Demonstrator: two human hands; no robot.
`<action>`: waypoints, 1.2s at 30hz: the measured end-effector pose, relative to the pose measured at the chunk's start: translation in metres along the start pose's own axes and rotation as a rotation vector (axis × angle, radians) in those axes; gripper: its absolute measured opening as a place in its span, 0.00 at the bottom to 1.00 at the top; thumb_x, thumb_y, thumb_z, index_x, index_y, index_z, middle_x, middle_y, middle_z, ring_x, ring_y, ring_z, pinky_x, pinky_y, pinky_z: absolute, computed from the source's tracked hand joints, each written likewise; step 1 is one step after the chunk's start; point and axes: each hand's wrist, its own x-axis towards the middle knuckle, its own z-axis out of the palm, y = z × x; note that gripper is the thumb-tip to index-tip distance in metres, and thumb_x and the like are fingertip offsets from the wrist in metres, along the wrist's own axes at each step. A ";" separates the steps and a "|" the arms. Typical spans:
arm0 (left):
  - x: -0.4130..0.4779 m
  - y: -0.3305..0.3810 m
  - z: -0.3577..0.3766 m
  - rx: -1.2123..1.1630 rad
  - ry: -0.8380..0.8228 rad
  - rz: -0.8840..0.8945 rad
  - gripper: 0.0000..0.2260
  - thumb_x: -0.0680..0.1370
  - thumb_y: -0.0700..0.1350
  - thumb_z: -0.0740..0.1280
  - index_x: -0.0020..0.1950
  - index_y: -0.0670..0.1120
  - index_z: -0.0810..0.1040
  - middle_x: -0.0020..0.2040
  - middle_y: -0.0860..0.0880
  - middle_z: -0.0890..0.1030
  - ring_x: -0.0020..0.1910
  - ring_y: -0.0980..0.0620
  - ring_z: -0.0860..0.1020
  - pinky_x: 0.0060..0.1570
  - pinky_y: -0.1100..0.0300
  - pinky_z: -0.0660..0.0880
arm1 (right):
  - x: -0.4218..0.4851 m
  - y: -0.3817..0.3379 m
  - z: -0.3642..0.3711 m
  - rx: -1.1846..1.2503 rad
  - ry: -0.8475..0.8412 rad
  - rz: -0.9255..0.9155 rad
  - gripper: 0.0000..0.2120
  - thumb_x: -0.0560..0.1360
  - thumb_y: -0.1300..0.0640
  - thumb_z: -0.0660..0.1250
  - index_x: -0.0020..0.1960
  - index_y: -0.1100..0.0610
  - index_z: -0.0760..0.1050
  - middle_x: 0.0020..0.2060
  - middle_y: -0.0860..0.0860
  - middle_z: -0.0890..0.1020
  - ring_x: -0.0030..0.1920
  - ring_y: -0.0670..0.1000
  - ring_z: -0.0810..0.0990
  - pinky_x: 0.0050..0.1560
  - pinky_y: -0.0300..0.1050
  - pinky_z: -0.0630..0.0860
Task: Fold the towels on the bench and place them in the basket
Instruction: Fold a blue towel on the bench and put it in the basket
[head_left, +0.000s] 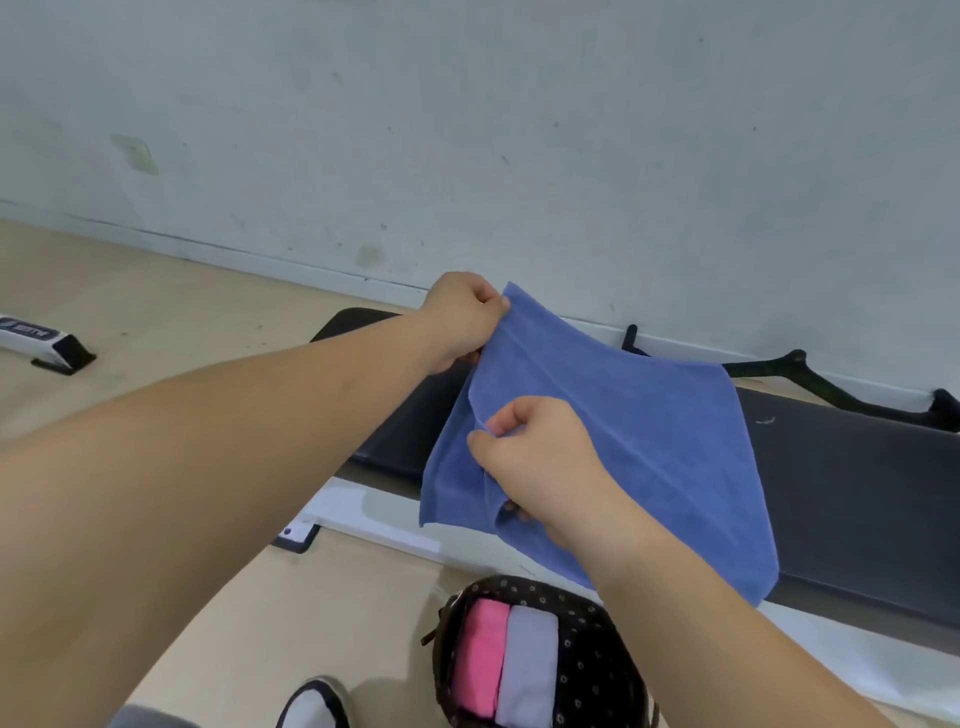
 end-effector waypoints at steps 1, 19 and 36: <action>0.001 -0.001 0.000 -0.016 0.017 0.006 0.09 0.83 0.43 0.66 0.52 0.37 0.81 0.40 0.43 0.77 0.34 0.47 0.74 0.27 0.60 0.74 | 0.000 -0.001 0.003 -0.001 0.009 0.000 0.09 0.74 0.57 0.70 0.47 0.64 0.76 0.30 0.52 0.74 0.30 0.53 0.73 0.31 0.50 0.75; -0.066 -0.035 0.015 0.437 -0.045 -0.048 0.19 0.75 0.60 0.72 0.39 0.49 0.69 0.35 0.54 0.73 0.34 0.54 0.74 0.31 0.58 0.66 | 0.015 0.053 -0.091 -0.741 0.115 -0.054 0.22 0.82 0.40 0.59 0.69 0.53 0.73 0.65 0.48 0.77 0.69 0.54 0.72 0.63 0.53 0.73; -0.075 -0.006 0.034 0.430 -0.184 -0.031 0.14 0.72 0.55 0.75 0.50 0.48 0.80 0.47 0.51 0.83 0.47 0.51 0.82 0.52 0.49 0.82 | -0.029 0.039 -0.148 -0.947 -0.128 0.325 0.23 0.84 0.43 0.52 0.37 0.55 0.71 0.19 0.49 0.77 0.30 0.54 0.78 0.38 0.43 0.72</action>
